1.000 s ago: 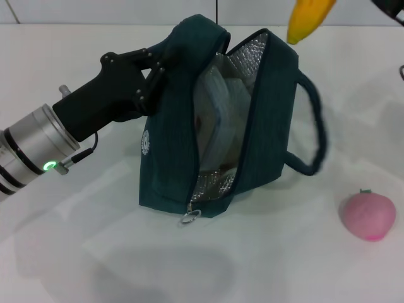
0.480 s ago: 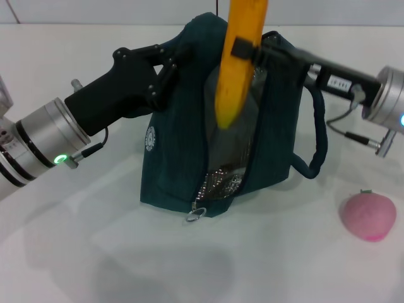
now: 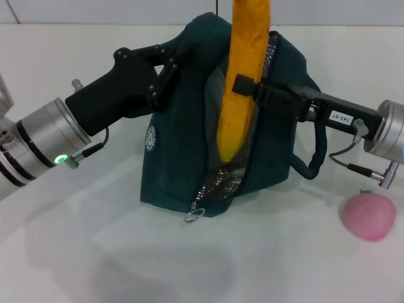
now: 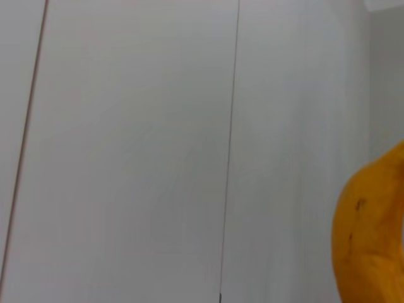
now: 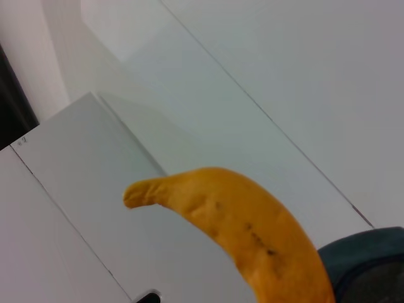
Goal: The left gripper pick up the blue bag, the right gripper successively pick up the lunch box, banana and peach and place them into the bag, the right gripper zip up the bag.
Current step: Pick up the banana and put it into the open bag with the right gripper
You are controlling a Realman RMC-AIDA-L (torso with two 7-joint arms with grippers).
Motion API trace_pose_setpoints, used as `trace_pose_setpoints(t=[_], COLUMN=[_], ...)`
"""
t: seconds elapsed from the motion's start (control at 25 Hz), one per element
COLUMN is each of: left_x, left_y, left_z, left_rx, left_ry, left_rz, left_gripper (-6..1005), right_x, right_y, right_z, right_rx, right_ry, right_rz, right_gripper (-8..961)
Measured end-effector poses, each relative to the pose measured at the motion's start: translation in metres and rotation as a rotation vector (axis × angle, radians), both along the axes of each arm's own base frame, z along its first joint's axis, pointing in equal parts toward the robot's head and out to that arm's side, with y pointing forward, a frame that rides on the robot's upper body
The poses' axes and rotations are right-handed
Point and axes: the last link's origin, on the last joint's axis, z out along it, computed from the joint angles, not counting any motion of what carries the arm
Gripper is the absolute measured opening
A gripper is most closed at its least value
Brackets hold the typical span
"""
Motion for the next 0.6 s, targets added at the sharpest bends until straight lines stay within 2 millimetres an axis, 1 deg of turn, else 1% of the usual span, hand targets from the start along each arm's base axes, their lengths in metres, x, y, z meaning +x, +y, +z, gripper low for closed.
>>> trace_pose_setpoints(t=[0.16,0.4,0.52,0.6], left_x=[0.001,0.002,0.002,0.002], left_y=[0.001,0.001,0.001,0.001], left_z=[0.000,0.000,0.000,0.000], left_rx=[-0.002,-0.002,-0.002,-0.002], left_ry=[0.002,0.002,0.002,0.002], left_rz=[-0.005,-0.006,-0.006,-0.006], left_gripper=[58,58,58,58], right_x=[0.002,0.000,-0.003,-0.006], right_y=[0.003,0.007,0.010,0.015], right_z=[0.000,0.001,0.005,0.012], right_rx=[0.008,0.039,0.073,0.115], right_ry=[-0.008,-0.010,-0.006,0.002], right_rz=[-0.026,-0.020,-0.001,0.007], right_gripper=[425,611,745,834])
